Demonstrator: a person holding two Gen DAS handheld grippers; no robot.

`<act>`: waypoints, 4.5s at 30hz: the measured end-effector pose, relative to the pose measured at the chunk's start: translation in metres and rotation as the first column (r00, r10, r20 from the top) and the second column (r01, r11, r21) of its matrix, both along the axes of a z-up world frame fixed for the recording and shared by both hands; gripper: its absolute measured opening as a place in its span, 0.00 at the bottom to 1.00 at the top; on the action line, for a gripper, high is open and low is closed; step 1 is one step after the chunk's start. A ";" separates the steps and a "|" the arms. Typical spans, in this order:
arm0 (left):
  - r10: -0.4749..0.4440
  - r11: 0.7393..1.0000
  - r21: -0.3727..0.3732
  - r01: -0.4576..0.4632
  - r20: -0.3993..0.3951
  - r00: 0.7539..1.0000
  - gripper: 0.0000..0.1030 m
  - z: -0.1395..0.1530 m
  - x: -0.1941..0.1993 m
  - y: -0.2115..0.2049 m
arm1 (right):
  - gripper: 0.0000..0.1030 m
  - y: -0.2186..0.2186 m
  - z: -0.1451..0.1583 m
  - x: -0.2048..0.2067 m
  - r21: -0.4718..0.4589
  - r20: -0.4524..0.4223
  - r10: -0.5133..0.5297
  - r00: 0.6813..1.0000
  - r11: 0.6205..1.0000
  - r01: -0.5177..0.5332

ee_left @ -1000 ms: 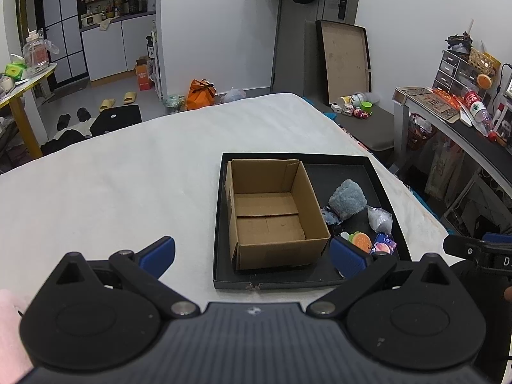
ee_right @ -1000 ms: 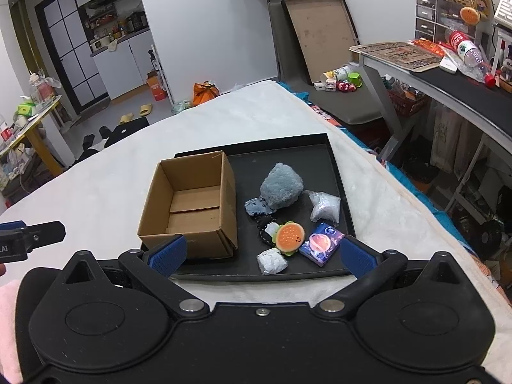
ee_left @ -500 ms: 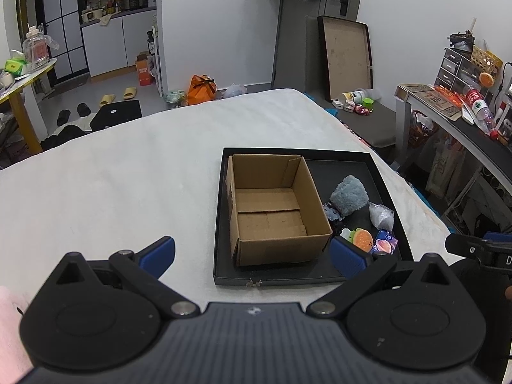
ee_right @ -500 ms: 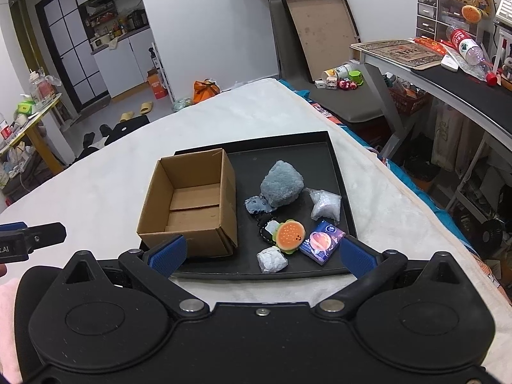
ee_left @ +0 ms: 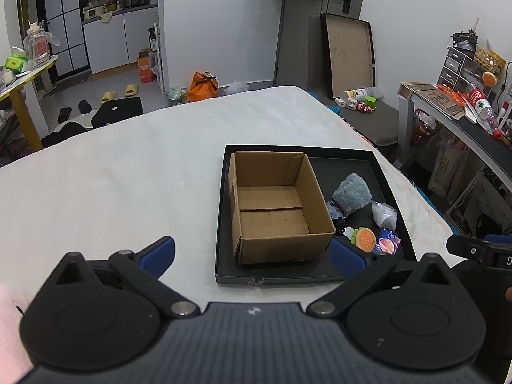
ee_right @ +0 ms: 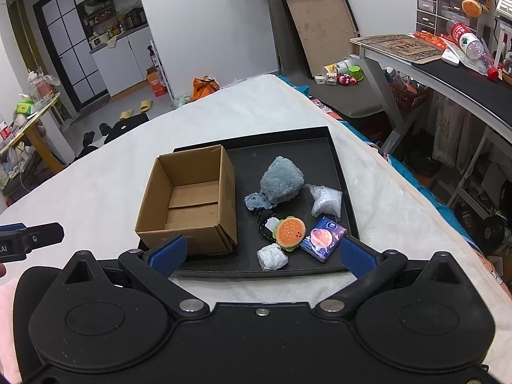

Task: Organize soft objects

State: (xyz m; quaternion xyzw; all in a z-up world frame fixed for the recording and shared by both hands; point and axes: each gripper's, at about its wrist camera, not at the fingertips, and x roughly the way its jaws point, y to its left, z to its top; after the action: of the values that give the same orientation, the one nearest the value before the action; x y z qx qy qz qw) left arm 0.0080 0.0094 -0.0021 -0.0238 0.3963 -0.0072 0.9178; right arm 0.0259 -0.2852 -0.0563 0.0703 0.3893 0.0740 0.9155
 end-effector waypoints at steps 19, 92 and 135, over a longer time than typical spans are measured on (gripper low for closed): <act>0.002 1.000 -0.002 -0.002 -0.067 0.998 0.99 -0.024 0.027 -0.003 | 1.00 0.002 -0.021 0.027 -0.001 -0.060 0.014 0.998 1.000 -0.014; 0.219 0.973 0.023 -0.230 -0.412 0.885 0.10 -0.165 0.204 0.011 | 0.51 -0.015 -0.156 0.266 0.207 -0.379 -0.175 0.909 0.941 0.267; 0.169 0.981 -0.018 -0.193 -0.404 0.899 0.10 -0.158 0.198 0.014 | 0.51 0.106 -0.042 0.219 0.053 -0.080 0.074 0.994 0.996 -0.070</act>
State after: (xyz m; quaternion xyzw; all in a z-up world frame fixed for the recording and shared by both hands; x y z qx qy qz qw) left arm 0.2063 0.0231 -0.1600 -0.0878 0.5716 0.0717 0.8127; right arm 0.2453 -0.1794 -0.0984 0.0820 0.4267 0.1137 0.8934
